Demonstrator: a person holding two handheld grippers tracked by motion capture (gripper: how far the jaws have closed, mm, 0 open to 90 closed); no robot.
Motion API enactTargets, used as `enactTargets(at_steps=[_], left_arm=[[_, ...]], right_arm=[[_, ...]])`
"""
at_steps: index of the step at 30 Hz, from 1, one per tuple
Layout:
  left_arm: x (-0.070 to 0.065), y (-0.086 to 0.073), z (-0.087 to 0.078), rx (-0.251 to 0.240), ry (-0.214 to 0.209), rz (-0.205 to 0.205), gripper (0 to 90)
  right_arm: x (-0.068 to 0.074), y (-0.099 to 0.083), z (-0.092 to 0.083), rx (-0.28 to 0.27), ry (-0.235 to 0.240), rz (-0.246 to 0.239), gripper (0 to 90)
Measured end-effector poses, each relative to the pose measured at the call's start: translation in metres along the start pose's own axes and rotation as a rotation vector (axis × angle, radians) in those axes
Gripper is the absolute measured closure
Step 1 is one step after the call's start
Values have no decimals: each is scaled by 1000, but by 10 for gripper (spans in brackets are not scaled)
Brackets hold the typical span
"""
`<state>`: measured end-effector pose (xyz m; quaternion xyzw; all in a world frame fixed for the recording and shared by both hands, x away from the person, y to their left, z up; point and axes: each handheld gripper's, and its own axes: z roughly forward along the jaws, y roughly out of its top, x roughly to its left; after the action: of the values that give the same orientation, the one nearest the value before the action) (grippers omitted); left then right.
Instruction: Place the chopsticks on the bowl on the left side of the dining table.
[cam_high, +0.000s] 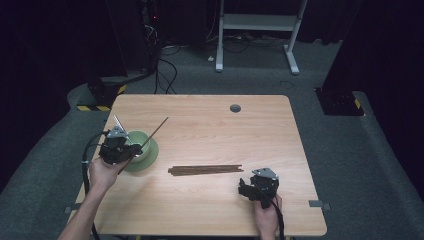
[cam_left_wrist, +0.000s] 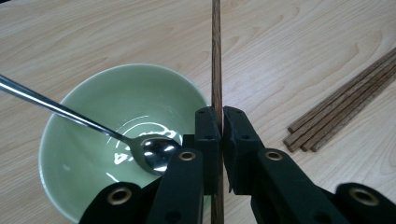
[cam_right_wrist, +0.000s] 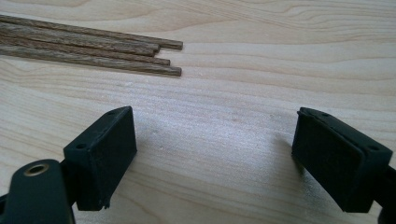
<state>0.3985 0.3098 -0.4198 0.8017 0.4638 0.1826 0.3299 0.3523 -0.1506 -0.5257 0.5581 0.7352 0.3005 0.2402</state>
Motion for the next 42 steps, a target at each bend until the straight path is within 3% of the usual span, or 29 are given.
enactTargets(at_steps=[21, 28, 33, 42], left_arm=[[28, -14, 1, 31, 94, -39, 847], [34, -15, 4, 40, 122, -37, 847], [38, -13, 10, 76, 147, -13, 847], [49, -15, 13, 86, 168, -29, 847]], right_arm=[[0, 0, 0, -1, 5, -8, 134], [0, 0, 0, 0, 6, -8, 134], [1, 0, 0, 0, 8, -9, 134], [1, 0, 0, 1, 9, -10, 134]])
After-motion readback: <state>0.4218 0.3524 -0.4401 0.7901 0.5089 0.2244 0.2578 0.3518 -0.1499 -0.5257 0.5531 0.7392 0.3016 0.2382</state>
